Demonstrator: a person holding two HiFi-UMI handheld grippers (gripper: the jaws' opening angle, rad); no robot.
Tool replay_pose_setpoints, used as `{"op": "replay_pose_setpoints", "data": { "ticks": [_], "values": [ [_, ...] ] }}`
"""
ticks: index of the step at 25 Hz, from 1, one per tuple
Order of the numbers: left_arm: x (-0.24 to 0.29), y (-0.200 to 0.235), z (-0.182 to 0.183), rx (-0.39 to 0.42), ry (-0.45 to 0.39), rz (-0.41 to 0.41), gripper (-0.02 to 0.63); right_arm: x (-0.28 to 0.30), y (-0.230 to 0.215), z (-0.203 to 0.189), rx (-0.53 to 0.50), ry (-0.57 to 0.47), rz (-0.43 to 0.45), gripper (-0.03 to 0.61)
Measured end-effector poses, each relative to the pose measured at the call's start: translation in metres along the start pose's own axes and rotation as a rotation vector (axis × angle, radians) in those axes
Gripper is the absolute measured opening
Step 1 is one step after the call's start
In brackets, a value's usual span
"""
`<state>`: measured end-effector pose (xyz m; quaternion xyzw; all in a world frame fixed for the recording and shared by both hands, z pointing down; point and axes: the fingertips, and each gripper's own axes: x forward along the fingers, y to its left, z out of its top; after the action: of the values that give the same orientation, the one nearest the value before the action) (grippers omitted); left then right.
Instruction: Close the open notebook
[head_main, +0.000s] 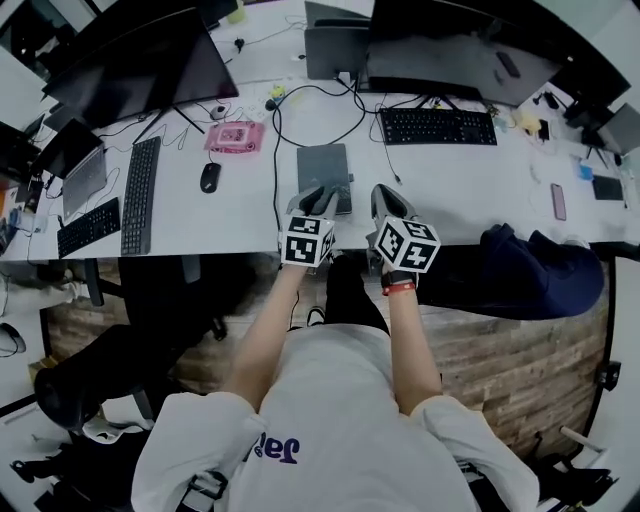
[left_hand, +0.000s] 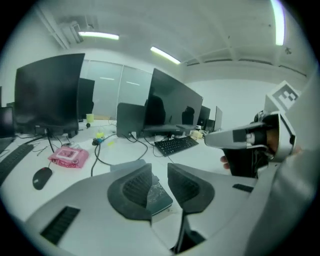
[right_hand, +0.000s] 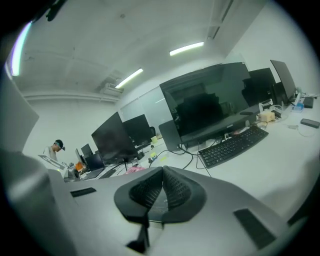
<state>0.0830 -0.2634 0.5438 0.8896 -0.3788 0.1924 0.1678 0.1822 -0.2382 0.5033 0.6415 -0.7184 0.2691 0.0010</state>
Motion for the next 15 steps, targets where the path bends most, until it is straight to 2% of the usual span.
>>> {"op": "replay_pose_setpoints", "data": {
  "ticks": [6,15],
  "values": [
    [-0.062,0.012,0.042,-0.016,-0.148,0.041,0.092,-0.024,0.031,0.014,-0.086,-0.042,0.030,0.002],
    [-0.131,0.032,0.049,-0.042,-0.246,0.093,0.063,-0.054,0.068,0.018,-0.154,-0.096,0.051,0.000]
  ]
}}
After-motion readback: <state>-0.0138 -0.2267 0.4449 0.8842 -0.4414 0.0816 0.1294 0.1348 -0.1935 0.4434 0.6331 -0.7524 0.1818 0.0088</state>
